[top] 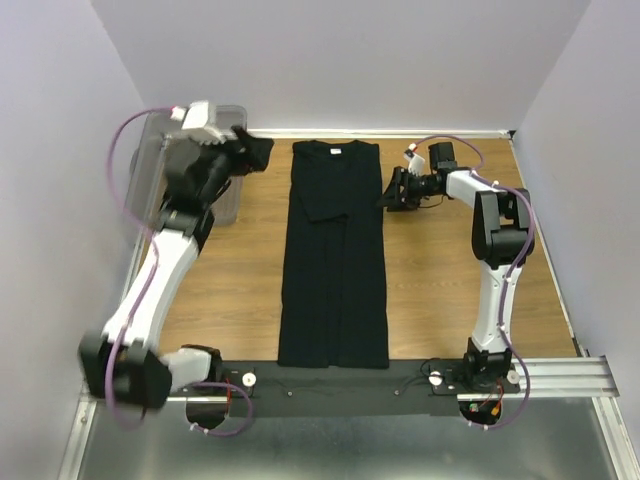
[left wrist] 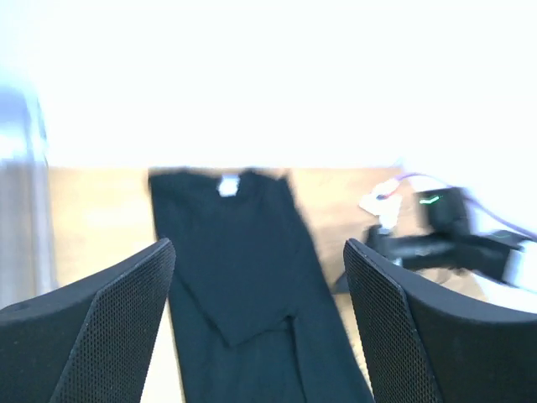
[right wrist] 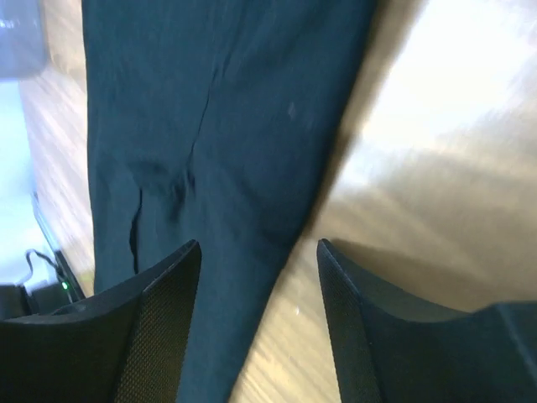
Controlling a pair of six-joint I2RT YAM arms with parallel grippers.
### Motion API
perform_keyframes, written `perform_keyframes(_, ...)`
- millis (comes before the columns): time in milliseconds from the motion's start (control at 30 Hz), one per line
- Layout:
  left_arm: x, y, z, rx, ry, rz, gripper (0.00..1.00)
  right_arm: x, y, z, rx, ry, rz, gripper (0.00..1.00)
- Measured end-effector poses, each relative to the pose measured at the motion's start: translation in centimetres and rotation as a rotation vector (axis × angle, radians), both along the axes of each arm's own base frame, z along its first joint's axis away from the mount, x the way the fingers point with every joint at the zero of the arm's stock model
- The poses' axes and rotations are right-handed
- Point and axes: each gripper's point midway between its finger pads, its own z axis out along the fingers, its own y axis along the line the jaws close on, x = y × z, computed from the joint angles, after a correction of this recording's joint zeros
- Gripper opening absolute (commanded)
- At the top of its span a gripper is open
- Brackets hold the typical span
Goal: Fold and stack the t-shirts
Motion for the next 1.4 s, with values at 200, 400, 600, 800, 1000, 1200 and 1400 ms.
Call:
perform_keyframes(200,-9.6,1.3,3.4,-0.017,-0.223,-0.041,0.9,2.3,0.5,-0.8,-0.003,0.026,-0.057,0.33)
perform_keyframes(400,-13.2,-0.7,-7.5,-0.026,0.032,-0.198,0.89,2.9,0.6,-1.6,-0.004,0.049,-0.082,0.03)
perform_keyframes(600,-16.0,-2.1,-8.6,-0.046,0.074,-0.323,0.88,3.8,0.2,-1.8,-0.005,0.047,-0.098,0.01)
perform_keyframes(800,-18.4,-3.3,-8.5,-0.056,0.07,-0.441,0.88,6.9,-2.3,-1.5,-0.03,0.004,-0.164,0.01)
perform_keyframes(1000,-19.3,-3.9,-10.4,-0.068,0.155,-0.499,0.88,10.2,-7.6,-0.3,-0.037,-0.089,-0.218,0.84)
perform_keyframes(1200,-22.4,-9.2,-8.6,0.041,0.137,-0.684,0.88,5.6,-10.2,1.3,-0.214,-0.21,-0.076,1.0)
perform_keyframes(1400,-26.4,-17.1,-4.7,0.307,-0.167,-0.894,0.92,-5.4,-10.1,9.0,-0.39,-0.543,0.21,1.0)
